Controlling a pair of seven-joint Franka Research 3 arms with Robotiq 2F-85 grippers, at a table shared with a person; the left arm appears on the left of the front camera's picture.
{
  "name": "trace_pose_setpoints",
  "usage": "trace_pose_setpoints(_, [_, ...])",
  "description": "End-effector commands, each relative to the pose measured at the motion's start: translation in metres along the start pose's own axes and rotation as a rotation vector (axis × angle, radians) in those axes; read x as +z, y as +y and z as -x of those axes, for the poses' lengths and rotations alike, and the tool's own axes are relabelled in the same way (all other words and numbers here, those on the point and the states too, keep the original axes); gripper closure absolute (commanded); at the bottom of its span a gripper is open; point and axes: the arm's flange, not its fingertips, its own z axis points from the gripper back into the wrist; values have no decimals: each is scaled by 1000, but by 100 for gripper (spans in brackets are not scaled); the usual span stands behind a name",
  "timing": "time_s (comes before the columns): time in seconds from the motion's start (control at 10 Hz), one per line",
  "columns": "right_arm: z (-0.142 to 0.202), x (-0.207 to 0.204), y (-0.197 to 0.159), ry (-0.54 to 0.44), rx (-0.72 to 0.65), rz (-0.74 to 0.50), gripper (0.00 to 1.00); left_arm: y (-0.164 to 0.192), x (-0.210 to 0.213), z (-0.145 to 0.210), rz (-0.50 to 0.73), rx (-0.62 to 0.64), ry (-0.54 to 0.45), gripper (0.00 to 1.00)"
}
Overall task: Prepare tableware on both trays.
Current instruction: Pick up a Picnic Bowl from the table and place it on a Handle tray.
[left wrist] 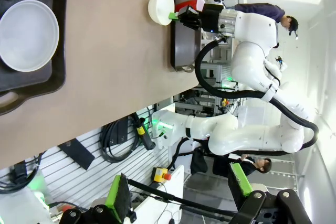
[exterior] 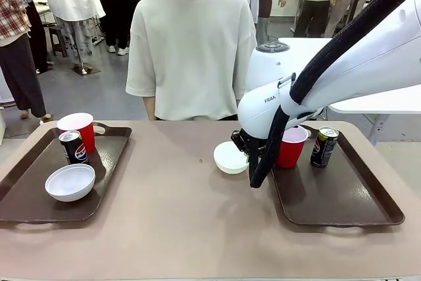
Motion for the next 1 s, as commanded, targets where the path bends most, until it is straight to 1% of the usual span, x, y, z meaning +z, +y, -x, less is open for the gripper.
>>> trace_pose_setpoints(0.0, [4,6,1,-2,-2,-3,100,1,0,0,20,-18,-6,0])
trace_pose_setpoints(0.1, [10,20,-1,0,53,-8,100,1,0,0,20,-18,-6,0])
trace_pose_setpoints(0.3, [36,77,-14,37,160,-65,99,1,0,0,20,-18,-6,0])
trace_pose_setpoints(0.5, [67,143,-38,7,227,-103,99,1,0,0,20,-18,-6,0])
trace_pose_setpoints(0.6, [78,165,-53,4,237,-93,99,1,0,0,20,-18,-6,0])
trace_pose_setpoints(0.7, [83,171,-63,32,229,-62,99,1,0,0,20,-18,-6,0])
trace_pose_setpoints(0.8, [82,164,-63,-8,147,-25,99,1,0,0,20,-18,-6,0])
trace_pose_setpoints(0.9, [83,173,-43,1,230,-79,99,1,0,0,20,-18,-6,0])
